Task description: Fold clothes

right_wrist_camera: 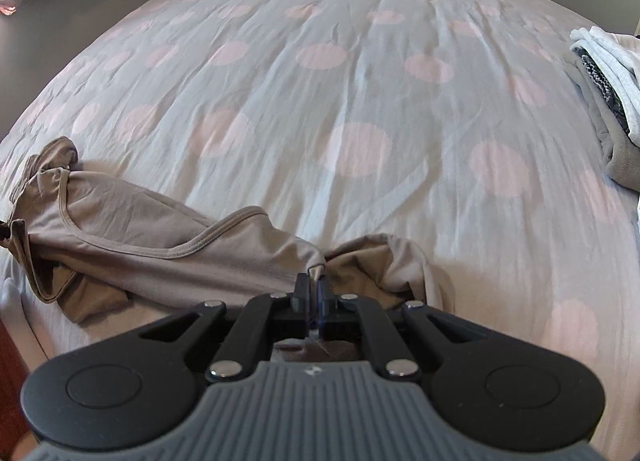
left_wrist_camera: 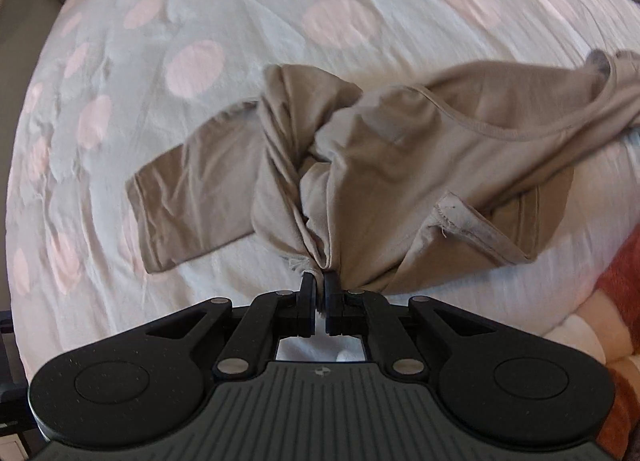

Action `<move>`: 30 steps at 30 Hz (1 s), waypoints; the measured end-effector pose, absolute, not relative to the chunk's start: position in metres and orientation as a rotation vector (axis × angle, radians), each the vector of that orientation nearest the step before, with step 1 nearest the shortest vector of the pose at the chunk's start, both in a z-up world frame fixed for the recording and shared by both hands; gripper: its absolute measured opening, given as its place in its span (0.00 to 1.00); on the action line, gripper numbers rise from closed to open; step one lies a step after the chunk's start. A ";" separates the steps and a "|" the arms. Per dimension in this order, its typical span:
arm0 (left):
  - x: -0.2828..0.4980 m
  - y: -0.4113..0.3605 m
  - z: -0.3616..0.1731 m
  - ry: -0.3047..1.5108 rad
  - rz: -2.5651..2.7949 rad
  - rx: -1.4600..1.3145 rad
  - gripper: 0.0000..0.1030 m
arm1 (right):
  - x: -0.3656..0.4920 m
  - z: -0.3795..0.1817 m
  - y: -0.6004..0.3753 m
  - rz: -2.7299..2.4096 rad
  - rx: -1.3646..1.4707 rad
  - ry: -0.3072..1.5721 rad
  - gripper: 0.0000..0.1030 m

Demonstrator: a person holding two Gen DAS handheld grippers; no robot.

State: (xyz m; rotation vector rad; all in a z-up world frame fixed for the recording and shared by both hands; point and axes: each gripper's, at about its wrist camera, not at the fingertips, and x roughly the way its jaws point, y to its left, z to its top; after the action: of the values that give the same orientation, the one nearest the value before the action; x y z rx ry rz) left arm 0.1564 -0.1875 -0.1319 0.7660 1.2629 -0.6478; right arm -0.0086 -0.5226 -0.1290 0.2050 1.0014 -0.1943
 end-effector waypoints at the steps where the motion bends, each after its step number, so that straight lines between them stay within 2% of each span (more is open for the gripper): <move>1: 0.153 -0.188 -0.133 1.272 -0.672 0.779 0.02 | -0.010 -0.128 -0.523 -0.194 0.200 1.009 0.04; 10: 0.143 -0.190 -0.131 1.333 -0.792 0.814 0.03 | -0.030 -0.128 -0.533 -0.223 0.162 1.075 0.05; 12: 0.148 -0.188 -0.126 1.338 -0.782 0.765 0.04 | -0.031 -0.125 -0.531 -0.219 0.161 1.065 0.09; 14: 0.153 -0.184 -0.119 1.340 -0.785 0.717 0.15 | -0.032 -0.120 -0.528 -0.214 0.159 1.048 0.16; 16: 0.157 -0.182 -0.110 1.324 -0.794 0.685 0.22 | -0.033 -0.113 -0.524 -0.200 0.164 1.024 0.20; 19: 0.163 -0.185 -0.094 1.252 -0.800 0.658 0.29 | -0.031 -0.103 -0.519 -0.179 0.163 0.982 0.20; 21: 0.170 -0.188 -0.085 1.186 -0.787 0.637 0.38 | -0.026 -0.098 -0.517 -0.165 0.155 0.956 0.20; 22: 0.175 -0.190 -0.082 1.153 -0.768 0.624 0.46 | -0.023 -0.097 -0.517 -0.163 0.152 0.950 0.20; 25: 0.194 -0.199 -0.083 1.100 -0.716 0.594 0.49 | -0.012 -0.098 -0.517 -0.158 0.149 0.944 0.22; 27: 0.204 -0.208 -0.091 1.090 -0.709 0.588 0.50 | -0.003 -0.104 -0.519 -0.134 0.161 0.943 0.32; 28: 0.209 -0.212 -0.096 1.089 -0.703 0.586 0.51 | 0.002 -0.107 -0.519 -0.122 0.167 0.943 0.47; 29: 0.214 -0.217 -0.101 1.091 -0.695 0.584 0.52 | 0.007 -0.112 -0.522 -0.123 0.172 0.951 0.52; 30: 0.219 -0.220 -0.107 1.100 -0.684 0.581 0.52 | 0.011 -0.117 -0.523 -0.124 0.174 0.960 0.52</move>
State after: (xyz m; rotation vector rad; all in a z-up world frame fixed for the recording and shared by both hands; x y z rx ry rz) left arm 0.2187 -0.2199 -0.1073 0.5812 1.0997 -0.6842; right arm 0.0114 -0.5234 -0.1168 0.1737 0.9599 -0.1244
